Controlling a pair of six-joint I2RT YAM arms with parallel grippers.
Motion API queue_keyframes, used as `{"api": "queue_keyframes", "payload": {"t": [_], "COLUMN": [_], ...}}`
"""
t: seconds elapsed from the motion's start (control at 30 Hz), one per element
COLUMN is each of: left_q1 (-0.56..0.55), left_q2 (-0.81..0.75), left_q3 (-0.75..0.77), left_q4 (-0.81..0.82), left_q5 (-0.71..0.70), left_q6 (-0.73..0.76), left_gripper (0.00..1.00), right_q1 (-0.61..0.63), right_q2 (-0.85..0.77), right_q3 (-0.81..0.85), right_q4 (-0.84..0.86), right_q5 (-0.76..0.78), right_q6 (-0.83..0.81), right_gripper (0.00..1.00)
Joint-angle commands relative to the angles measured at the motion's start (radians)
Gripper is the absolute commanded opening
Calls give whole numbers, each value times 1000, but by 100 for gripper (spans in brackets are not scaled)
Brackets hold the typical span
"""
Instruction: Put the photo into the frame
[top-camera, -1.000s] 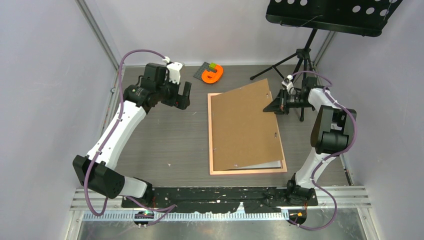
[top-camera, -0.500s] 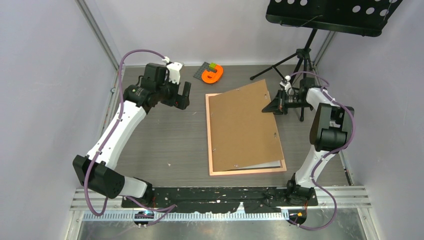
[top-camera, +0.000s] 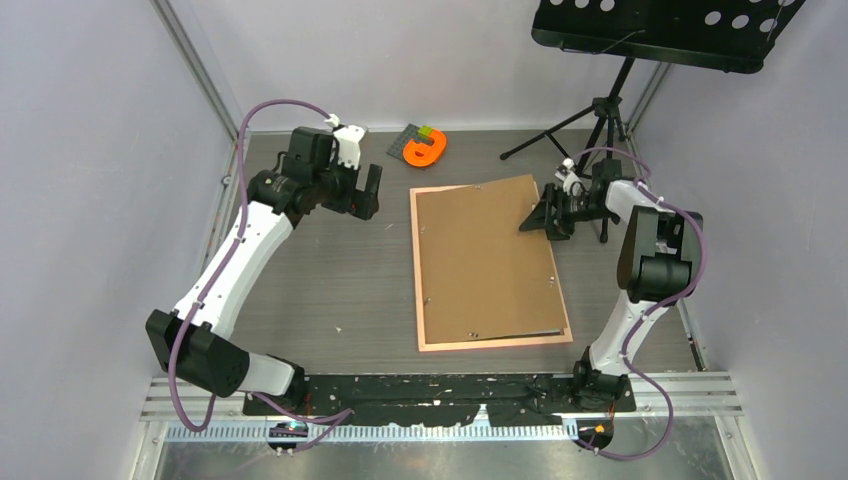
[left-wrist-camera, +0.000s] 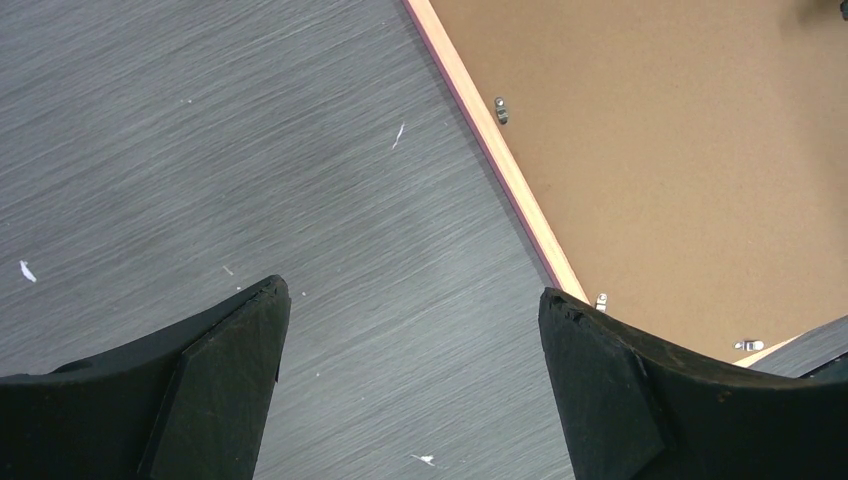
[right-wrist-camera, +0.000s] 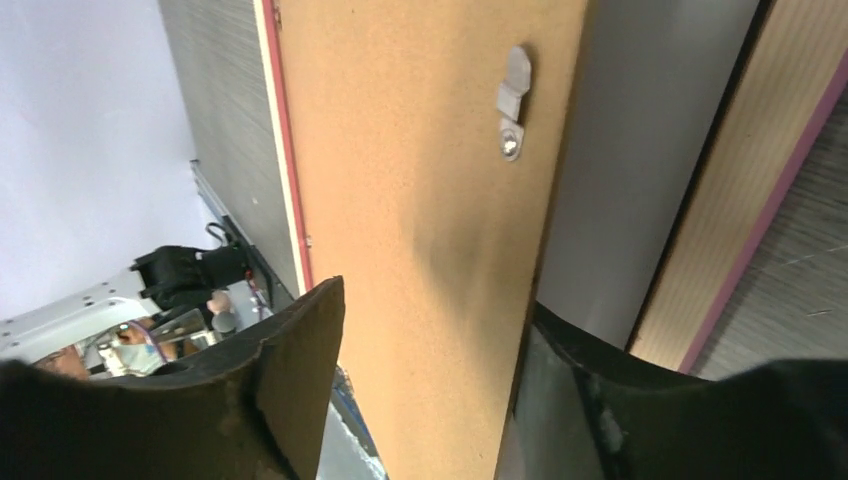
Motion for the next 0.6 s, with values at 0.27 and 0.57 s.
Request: {"api": "queue_keyframes", "payload": {"t": [0.27,0.57], "left_q1": [5,4], "left_q2": [53,161], "left_q3": [-2,-18], "left_q4": [41,68], "left_q5": [-36,-22], "left_q6": [5,-12], "left_gripper": [95,99], "right_q1": [73,139], "right_q2": [-156,-313], "right_q3": [17,9], "right_q4": [6,-8], "right_q5": [316,598], "right_q6": [-37,-80], "right_gripper": [78,87]}}
